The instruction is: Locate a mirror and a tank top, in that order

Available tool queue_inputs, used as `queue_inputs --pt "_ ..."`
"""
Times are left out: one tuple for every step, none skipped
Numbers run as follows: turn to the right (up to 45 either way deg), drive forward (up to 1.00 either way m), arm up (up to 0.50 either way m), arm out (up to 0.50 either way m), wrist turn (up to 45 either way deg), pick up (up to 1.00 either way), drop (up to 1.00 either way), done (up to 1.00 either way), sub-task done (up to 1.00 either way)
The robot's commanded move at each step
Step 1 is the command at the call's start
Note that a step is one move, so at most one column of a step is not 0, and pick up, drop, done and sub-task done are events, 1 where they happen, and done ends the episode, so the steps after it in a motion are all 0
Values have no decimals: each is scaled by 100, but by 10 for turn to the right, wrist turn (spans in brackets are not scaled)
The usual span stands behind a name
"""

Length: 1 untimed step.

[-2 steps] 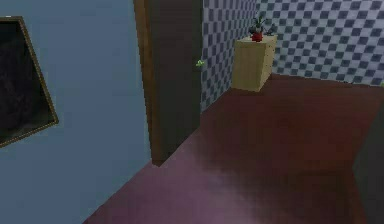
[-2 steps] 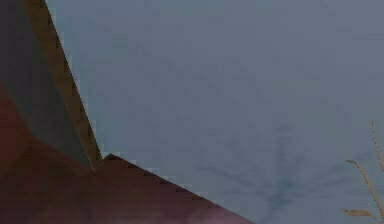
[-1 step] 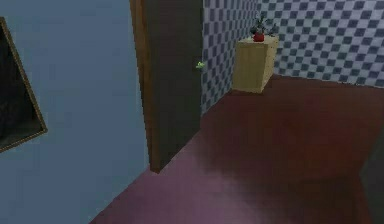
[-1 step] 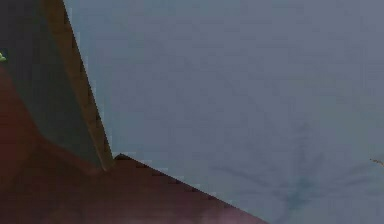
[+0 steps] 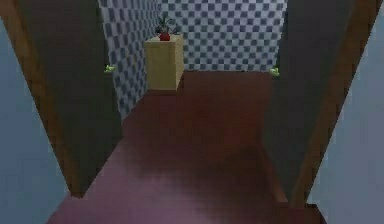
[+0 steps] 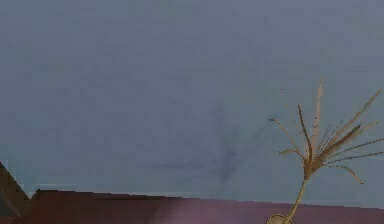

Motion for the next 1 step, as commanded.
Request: queue_inputs --pt "0 100 0 0 0 0 0 0 0"
